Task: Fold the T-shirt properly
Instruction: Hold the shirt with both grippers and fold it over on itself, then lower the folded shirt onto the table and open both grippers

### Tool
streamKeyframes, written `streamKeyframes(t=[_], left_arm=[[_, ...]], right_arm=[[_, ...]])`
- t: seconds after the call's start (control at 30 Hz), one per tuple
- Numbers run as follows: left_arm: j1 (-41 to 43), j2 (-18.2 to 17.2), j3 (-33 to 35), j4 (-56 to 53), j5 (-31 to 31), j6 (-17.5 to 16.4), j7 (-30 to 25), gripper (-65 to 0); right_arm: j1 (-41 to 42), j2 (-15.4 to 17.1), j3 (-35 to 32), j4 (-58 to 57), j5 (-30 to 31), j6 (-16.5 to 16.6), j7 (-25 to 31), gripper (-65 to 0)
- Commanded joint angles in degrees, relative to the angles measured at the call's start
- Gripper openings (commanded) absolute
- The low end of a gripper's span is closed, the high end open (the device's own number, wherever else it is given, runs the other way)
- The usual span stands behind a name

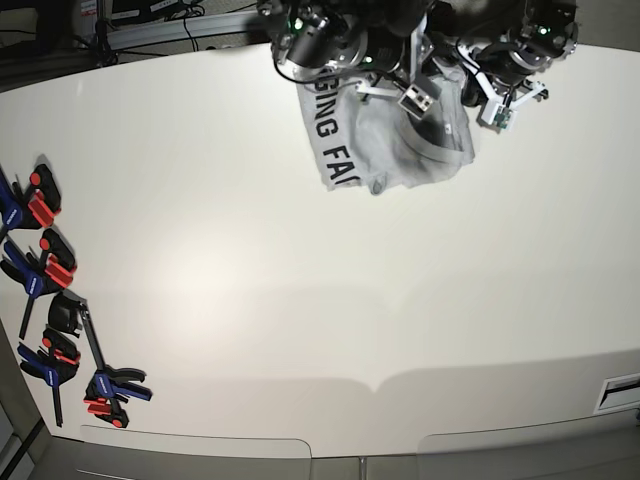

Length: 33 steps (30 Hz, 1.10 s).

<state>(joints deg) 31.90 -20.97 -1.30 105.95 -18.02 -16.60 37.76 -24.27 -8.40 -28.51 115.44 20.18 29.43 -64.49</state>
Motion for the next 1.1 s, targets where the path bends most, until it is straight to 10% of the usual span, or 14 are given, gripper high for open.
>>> streamKeyframes(t=[0.0, 0.13, 0.3, 0.7, 0.9, 1.07], left_arm=[[0.3, -0.5, -0.2, 0.5, -0.1, -0.2, 0.0, -65.0], [0.2, -0.5, -0.2, 0.5, 0.0, -0.2, 0.0, -65.0], [-1.2, -0.5, -0.2, 0.9, 0.7, -0.2, 0.2, -65.0], [-3.1, -2.9, -2.2, 15.0, 5.7, 1.5, -2.8, -57.4], [-5.2, -2.2, -2.0, 14.8, -4.7, -2.1, -5.0, -65.0], [-8.4, -0.1, -2.0, 10.6, -10.4, -6.8, -3.9, -65.0]], right_arm=[[0.8, -0.4, -0.4, 0.8, 2.4, 1.0, 1.2, -65.0], [1.4, -0.3, -0.4, 0.8, 3.0, 2.8, 1.4, -65.0], [1.4, -0.3, -0.4, 0.8, 3.0, 2.8, 1.8, -47.4], [6.9, -0.3, -0.3, 1.5, -7.7, -0.2, 5.1, -48.0], [7.5, -0.3, 4.0, 1.4, -14.2, -6.9, 8.2, -65.0], [7.5, -0.3, 15.6, 1.4, -11.4, -7.8, 11.6, -65.0]])
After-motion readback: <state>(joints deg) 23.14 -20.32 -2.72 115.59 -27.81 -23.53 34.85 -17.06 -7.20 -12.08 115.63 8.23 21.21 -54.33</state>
